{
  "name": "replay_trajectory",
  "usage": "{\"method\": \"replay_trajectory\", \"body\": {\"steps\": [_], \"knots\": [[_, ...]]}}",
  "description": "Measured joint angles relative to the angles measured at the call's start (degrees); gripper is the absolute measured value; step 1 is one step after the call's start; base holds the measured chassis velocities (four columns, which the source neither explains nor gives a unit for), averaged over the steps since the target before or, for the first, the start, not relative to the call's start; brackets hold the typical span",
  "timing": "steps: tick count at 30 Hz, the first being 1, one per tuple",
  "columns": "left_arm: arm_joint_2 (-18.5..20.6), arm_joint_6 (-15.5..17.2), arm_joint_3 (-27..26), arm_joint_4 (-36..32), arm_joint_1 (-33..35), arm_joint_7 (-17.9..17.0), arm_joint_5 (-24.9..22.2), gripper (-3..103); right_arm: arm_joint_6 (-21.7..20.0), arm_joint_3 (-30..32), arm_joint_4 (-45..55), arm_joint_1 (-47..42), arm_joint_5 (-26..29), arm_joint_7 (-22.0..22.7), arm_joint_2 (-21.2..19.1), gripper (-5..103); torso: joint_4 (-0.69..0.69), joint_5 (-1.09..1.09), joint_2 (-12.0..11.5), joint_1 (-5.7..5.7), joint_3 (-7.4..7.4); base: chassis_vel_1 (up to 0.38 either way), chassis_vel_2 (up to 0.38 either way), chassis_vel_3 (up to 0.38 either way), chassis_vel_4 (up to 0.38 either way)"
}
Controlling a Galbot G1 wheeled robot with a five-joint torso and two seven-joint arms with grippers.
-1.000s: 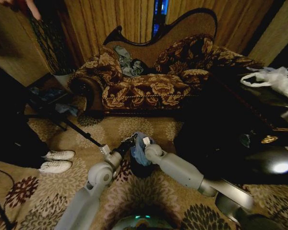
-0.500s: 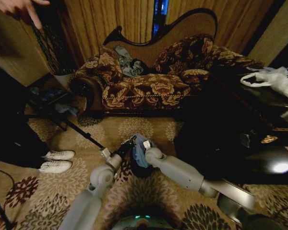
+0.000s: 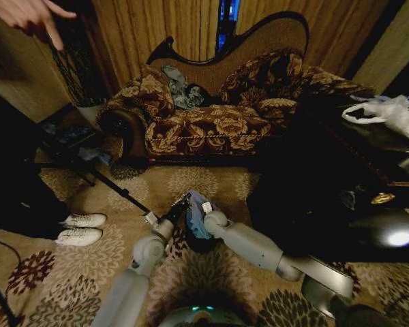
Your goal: Place a garbage bag over the trash bin.
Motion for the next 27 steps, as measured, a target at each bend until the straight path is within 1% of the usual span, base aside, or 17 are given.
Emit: {"method": "replay_trajectory", "body": {"steps": [2,3,6,7,9,11,17,18,19,21,25,27], "knots": [[-0.8,1.1,0.1,-0.5,0.1,-1.7,0.5,0,0.0,0.1,0.2,0.0,0.6,0.4,0.0,0,0.0,0.0,0.0,0.0,0.0,0.0,0.0,0.0,0.0],[-0.8,1.1,0.1,-0.5,0.1,-1.7,0.5,0,0.0,0.1,0.2,0.0,0.6,0.4,0.0,0,0.0,0.0,0.0,0.0,0.0,0.0,0.0,0.0,0.0],[-1.9,4.6,0.3,-2.6,0.8,-6.3,1.6,0,0.0,0.4,0.8,-0.3,1.0,0.6,-0.1,0,0.0,0.0,0.0,0.0,0.0,0.0,0.0,0.0,0.0],[-1.9,4.6,0.3,-2.6,0.8,-6.3,1.6,0,0.0,0.4,0.8,-0.3,1.0,0.6,-0.1,0,0.0,0.0,0.0,0.0,0.0,0.0,0.0,0.0,0.0],[-2.1,6.7,0.2,-4.1,1.2,-8.8,2.5,0,0.0,0.7,1.3,-0.7,1.1,0.6,0.0,0,0.0,0.0,0.0,0.0,0.0,0.0,0.0,0.0,0.0],[-2.1,7.3,-0.1,-4.4,1.3,-9.4,3.0,0,0.0,0.8,1.2,-0.8,1.1,0.6,0.3,0,0.0,0.0,0.0,0.0,0.0,0.0,0.0,0.0,0.0],[-2.8,7.5,-1.1,-3.5,0.7,-10.2,2.3,0,0.1,0.7,0.3,-0.6,0.6,0.0,0.7,0,0.01,0.01,0.0,-0.01,0.0,0.0,0.0,0.0,0.0],[-3.9,6.9,-1.8,-1.9,0.3,-10.7,1.4,0,0.1,-0.1,0.1,-0.1,0.7,-0.3,0.5,0,0.0,-0.01,0.0,0.0,0.0,0.0,0.0,0.0,0.0],[-4.7,5.1,-2.8,0.1,0.4,-10.8,1.5,0,0.1,-0.8,-0.6,0.8,0.9,-0.4,0.8,0,-0.01,0.0,0.0,-0.01,0.0,0.0,0.0,0.0,0.0],[-4.7,4.7,-3.1,0.5,0.6,-10.8,1.5,0,0.1,-0.9,-1.1,1.0,0.9,-0.5,1.1,0,0.0,-0.01,0.0,0.0,0.0,0.0,0.0,0.0,0.0],[-4.2,3.5,-4.5,2.2,0.8,-9.8,0.9,0,0.1,-0.6,-3.0,1.6,0.0,-1.6,2.7,0,0.01,-0.01,0.0,-0.01,0.0,0.0,0.0,0.0,0.0],[-3.8,2.9,-5.6,4.3,0.1,-8.4,0.6,0,0.1,0.2,-4.7,1.3,-1.4,-2.4,4.1,0,0.01,-0.01,0.0,0.0,0.0,0.0,0.0,0.0,0.0]]}}
